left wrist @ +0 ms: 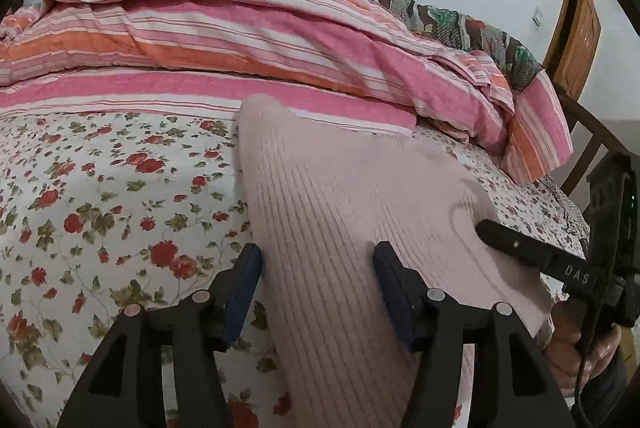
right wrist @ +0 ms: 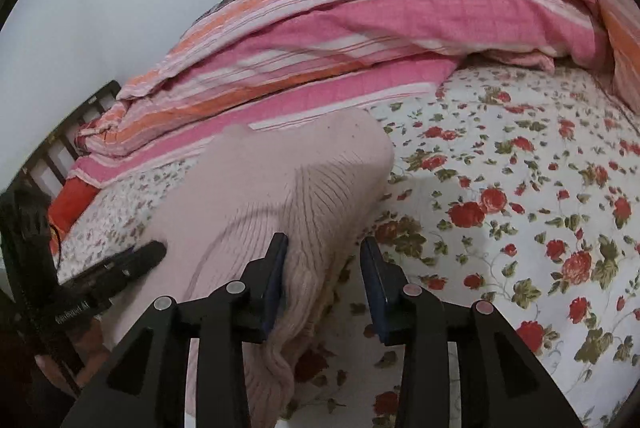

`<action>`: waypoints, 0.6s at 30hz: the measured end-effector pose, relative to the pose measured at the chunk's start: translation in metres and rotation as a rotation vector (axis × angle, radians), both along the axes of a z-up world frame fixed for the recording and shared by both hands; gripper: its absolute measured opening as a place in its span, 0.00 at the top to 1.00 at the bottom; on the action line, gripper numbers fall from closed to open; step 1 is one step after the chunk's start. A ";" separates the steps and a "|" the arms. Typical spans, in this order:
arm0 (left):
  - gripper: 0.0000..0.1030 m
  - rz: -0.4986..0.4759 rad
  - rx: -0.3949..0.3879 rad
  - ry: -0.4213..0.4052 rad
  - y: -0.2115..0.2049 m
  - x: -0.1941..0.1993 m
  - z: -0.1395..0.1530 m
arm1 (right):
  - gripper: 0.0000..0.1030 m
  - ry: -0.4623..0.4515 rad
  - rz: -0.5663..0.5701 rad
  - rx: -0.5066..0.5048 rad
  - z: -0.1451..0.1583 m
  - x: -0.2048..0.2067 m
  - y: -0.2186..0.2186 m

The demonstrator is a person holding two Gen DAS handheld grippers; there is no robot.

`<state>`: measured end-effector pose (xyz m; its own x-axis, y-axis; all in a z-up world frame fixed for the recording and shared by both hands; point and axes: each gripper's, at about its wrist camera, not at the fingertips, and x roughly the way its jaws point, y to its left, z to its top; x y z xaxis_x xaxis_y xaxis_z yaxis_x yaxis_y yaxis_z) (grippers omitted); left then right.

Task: Fold small clothes
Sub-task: 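Fold the lifted edge over with the right gripper and release it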

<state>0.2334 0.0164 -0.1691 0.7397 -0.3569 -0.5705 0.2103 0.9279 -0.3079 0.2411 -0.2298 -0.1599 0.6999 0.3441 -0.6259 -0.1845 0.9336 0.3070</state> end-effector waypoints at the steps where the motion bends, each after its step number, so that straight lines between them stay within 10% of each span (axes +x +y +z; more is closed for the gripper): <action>1: 0.42 -0.001 -0.010 0.005 0.001 0.000 -0.001 | 0.65 -0.001 0.001 -0.011 -0.001 0.000 0.000; 18: 0.41 0.020 0.014 -0.019 -0.003 -0.008 -0.004 | 0.65 -0.029 -0.016 -0.053 -0.005 -0.012 0.004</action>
